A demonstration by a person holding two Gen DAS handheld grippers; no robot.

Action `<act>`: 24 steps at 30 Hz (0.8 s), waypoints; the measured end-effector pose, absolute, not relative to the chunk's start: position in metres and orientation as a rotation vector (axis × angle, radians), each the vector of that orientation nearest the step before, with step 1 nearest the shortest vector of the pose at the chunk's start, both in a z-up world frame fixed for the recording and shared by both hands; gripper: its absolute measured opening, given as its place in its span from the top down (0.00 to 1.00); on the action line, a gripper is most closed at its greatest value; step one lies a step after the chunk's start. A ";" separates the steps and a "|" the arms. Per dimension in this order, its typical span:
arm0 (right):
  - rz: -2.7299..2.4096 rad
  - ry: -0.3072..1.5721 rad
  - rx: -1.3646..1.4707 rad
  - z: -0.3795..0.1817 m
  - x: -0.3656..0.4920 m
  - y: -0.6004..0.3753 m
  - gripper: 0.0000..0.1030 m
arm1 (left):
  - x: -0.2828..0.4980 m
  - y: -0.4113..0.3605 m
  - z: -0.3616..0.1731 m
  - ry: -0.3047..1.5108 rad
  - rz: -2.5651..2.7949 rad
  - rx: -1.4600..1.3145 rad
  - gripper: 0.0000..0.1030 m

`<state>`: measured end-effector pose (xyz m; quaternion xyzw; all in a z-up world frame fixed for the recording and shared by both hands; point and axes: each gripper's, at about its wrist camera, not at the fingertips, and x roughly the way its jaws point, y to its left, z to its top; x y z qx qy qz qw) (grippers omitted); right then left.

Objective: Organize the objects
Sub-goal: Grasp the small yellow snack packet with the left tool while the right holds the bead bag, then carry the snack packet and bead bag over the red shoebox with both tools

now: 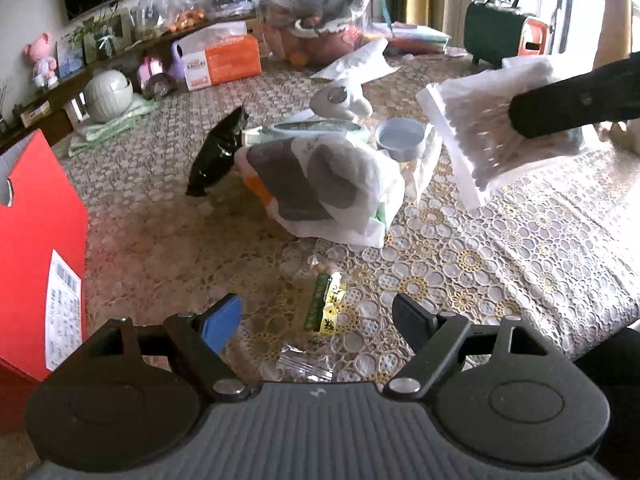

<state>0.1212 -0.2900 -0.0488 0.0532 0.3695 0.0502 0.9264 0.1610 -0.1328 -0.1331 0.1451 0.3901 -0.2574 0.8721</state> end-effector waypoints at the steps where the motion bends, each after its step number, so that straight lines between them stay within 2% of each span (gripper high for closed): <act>1: 0.103 0.758 0.109 -0.049 0.121 -0.290 0.79 | 0.162 -0.133 -0.134 0.822 -0.539 0.294 0.22; 2: 0.104 0.760 0.109 -0.049 0.122 -0.290 0.79 | 0.163 -0.133 -0.134 0.822 -0.539 0.288 0.25; 4: 0.107 0.762 0.109 -0.050 0.122 -0.290 0.79 | 0.163 -0.136 -0.134 0.824 -0.530 0.305 0.46; 5: 0.107 0.763 0.109 -0.050 0.122 -0.290 0.79 | 0.163 -0.135 -0.134 0.825 -0.532 0.306 0.49; 7: 0.108 0.764 0.110 -0.050 0.122 -0.290 0.79 | 0.161 -0.136 -0.132 0.811 -0.517 0.316 0.68; 10: 0.109 0.764 0.109 -0.049 0.121 -0.289 0.79 | 0.160 -0.135 -0.130 0.803 -0.499 0.328 0.80; 24: 0.141 0.736 0.080 -0.028 0.103 -0.270 0.79 | 0.147 -0.103 -0.099 0.796 -0.489 0.161 0.81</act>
